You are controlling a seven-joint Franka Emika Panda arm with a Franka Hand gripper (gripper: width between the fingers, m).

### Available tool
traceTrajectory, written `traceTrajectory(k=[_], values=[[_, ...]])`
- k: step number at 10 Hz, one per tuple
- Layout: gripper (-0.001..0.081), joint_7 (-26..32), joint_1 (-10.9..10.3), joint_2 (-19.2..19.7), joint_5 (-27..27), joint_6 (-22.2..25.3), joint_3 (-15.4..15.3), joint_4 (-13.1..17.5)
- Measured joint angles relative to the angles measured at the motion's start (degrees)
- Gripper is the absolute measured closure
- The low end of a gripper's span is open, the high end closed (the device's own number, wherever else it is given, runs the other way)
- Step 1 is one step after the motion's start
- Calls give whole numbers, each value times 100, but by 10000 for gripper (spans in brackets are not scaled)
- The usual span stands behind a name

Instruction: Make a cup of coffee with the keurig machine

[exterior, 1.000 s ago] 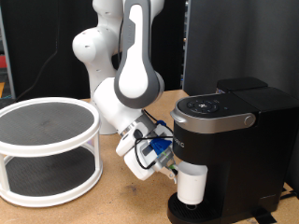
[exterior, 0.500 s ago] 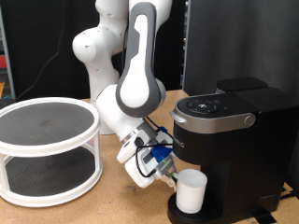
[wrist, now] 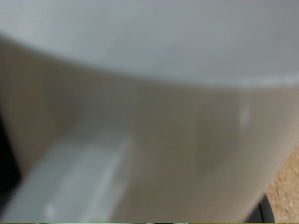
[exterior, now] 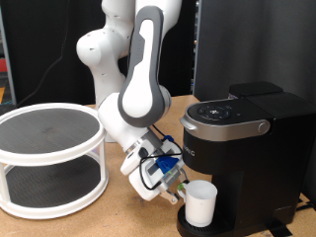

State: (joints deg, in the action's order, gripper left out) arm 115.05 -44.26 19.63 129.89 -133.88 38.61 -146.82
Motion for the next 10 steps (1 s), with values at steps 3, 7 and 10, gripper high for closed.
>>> traceTrajectory(k=[3,7,10], values=[[31,-84,97,-279,-409,7,286,-292],[0,-345,318,-1086,-1350,-47,808,-669],[-2,-339,403,-1589,-1514,-144,944,-819]])
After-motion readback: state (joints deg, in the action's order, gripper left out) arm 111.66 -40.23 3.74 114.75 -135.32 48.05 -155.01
